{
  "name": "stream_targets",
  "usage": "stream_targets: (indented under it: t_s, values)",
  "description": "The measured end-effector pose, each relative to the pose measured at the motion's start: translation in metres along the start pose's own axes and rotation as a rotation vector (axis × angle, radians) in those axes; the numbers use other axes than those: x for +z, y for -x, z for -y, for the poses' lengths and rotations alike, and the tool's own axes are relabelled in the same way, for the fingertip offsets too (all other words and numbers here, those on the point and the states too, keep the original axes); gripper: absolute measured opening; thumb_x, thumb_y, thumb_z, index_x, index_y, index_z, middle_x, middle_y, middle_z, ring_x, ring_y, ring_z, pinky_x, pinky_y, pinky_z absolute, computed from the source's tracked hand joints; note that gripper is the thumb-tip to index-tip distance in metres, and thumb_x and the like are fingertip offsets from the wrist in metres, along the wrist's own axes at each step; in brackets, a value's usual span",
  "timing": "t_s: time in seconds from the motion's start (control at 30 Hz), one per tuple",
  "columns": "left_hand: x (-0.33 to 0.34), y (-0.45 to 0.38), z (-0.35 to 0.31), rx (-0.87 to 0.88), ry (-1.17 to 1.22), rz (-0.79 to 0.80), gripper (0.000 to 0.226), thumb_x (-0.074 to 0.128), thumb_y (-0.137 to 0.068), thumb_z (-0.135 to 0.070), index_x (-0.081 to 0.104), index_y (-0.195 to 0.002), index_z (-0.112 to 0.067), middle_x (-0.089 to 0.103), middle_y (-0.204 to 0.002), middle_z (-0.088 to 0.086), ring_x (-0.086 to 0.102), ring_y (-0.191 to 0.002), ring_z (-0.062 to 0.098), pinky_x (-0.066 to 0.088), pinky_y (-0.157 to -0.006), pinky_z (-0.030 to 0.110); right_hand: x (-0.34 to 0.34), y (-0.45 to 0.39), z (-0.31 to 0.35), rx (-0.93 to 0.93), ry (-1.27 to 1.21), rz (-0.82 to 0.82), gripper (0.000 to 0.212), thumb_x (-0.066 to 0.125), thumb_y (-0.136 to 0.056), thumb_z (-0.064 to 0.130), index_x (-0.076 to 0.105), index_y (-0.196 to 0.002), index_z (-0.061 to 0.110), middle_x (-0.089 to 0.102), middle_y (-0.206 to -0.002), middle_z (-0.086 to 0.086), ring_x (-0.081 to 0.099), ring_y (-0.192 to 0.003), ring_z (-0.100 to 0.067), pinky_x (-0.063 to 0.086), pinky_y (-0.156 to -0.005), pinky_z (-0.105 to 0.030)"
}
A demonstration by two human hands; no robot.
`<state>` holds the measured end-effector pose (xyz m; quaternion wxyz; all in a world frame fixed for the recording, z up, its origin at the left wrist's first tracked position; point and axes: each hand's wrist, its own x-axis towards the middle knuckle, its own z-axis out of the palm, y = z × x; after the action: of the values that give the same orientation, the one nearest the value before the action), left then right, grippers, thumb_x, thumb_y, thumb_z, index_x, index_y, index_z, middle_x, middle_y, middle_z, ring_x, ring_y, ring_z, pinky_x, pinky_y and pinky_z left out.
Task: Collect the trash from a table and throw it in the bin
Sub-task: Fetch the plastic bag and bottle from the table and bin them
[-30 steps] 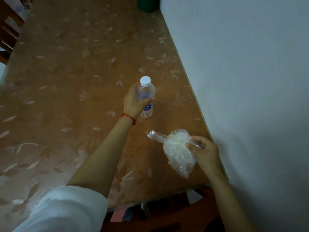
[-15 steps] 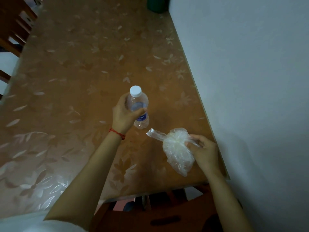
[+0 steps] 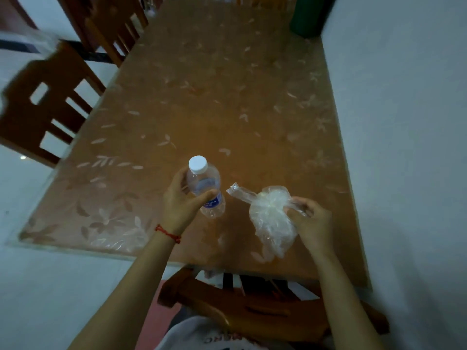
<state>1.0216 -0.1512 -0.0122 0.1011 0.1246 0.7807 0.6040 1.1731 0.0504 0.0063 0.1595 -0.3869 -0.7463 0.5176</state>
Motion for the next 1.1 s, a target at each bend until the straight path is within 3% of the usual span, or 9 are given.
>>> stream_targets:
  t_s: [0.2,0.37,0.43,0.53,0.63,0.73,0.83,0.93,1.1]
  values:
    - [-0.035,0.042,-0.006,-0.029,0.013,-0.196,0.069,0.079,-0.067,-0.016,0.046,-0.127,-0.013,0.057,-0.123,0.004,0.056,-0.108,0.014,0.048,-0.086,0.022,0.017,0.003,0.011,-0.103,-0.003,0.149,0.023,0.073,-0.075,0.009,0.069,-0.096,0.016,0.065,-0.088,0.012,0.062,-0.086,-0.006,0.052,-0.077,-0.026]
    - [-0.068,0.084,-0.01,-0.049,-0.047,-0.411,0.069,0.079,-0.067,-0.018,0.046,-0.127,-0.011,0.057,-0.125,0.008,0.056,-0.11,0.02,0.048,-0.091,0.031,0.036,0.01,0.026,-0.175,-0.037,0.268,0.022,0.073,-0.074,0.006,0.068,-0.09,0.02,0.063,-0.084,0.016,0.059,-0.08,0.002,0.047,-0.065,-0.006]
    - [-0.08,0.1,-0.014,-0.047,-0.055,-0.491,0.068,0.08,-0.066,-0.022,0.048,-0.125,-0.01,0.058,-0.123,0.009,0.057,-0.108,0.019,0.049,-0.089,0.029,0.047,0.014,0.036,-0.203,-0.042,0.312,0.023,0.074,-0.073,0.006,0.067,-0.087,0.023,0.064,-0.083,0.015,0.06,-0.079,0.0,0.047,-0.063,-0.007]
    - [-0.099,0.124,-0.018,-0.06,-0.043,-0.596,0.07,0.078,-0.059,-0.037,0.05,-0.12,-0.019,0.06,-0.116,-0.001,0.059,-0.103,0.011,0.049,-0.086,0.023,0.065,0.025,0.052,-0.244,-0.055,0.388,0.023,0.074,-0.073,0.005,0.068,-0.088,0.021,0.064,-0.082,0.011,0.059,-0.076,0.002,0.046,-0.06,-0.004]
    - [-0.118,0.148,-0.016,-0.069,-0.047,-0.68,0.071,0.072,-0.055,-0.049,0.05,-0.117,-0.023,0.059,-0.112,-0.009,0.058,-0.099,-0.002,0.048,-0.081,0.012,0.085,0.038,0.065,-0.26,-0.06,0.482,0.021,0.073,-0.074,0.008,0.068,-0.089,0.022,0.067,-0.089,0.006,0.062,-0.081,-0.006,0.049,-0.064,-0.013]
    - [-0.137,0.172,-0.01,-0.1,-0.07,-0.767,0.071,0.081,-0.06,-0.04,0.05,-0.119,-0.016,0.058,-0.112,-0.004,0.058,-0.099,0.005,0.047,-0.08,0.008,0.109,0.057,0.078,-0.289,-0.064,0.558,0.022,0.073,-0.074,0.007,0.069,-0.093,0.017,0.068,-0.09,0.005,0.063,-0.084,-0.009,0.05,-0.071,-0.019]
    - [-0.157,0.196,0.002,-0.126,-0.09,-0.842,0.062,0.076,-0.067,-0.024,0.049,-0.121,-0.011,0.057,-0.113,-0.001,0.058,-0.1,0.014,0.047,-0.081,0.011,0.136,0.08,0.086,-0.33,-0.069,0.644,0.023,0.072,-0.075,0.005,0.067,-0.092,0.019,0.066,-0.087,0.008,0.061,-0.081,-0.005,0.047,-0.065,-0.009]
    - [-0.18,0.224,0.014,-0.151,-0.085,-0.902,0.07,0.074,-0.062,-0.037,0.048,-0.122,-0.012,0.057,-0.115,-0.002,0.057,-0.102,0.015,0.046,-0.083,0.016,0.164,0.109,0.089,-0.366,-0.063,0.719,0.025,0.073,-0.074,0.004,0.067,-0.091,0.021,0.065,-0.084,0.01,0.059,-0.077,-0.001,0.046,-0.062,-0.006]
    - [-0.226,0.278,0.032,-0.206,-0.031,-1.012,0.07,0.077,-0.056,-0.045,0.048,-0.116,-0.023,0.058,-0.108,-0.015,0.058,-0.096,-0.006,0.046,-0.078,0.006,0.215,0.17,0.091,-0.4,-0.017,0.845,0.023,0.073,-0.074,0.004,0.069,-0.094,0.015,0.067,-0.085,0.008,0.06,-0.077,-0.001,0.047,-0.066,-0.008]
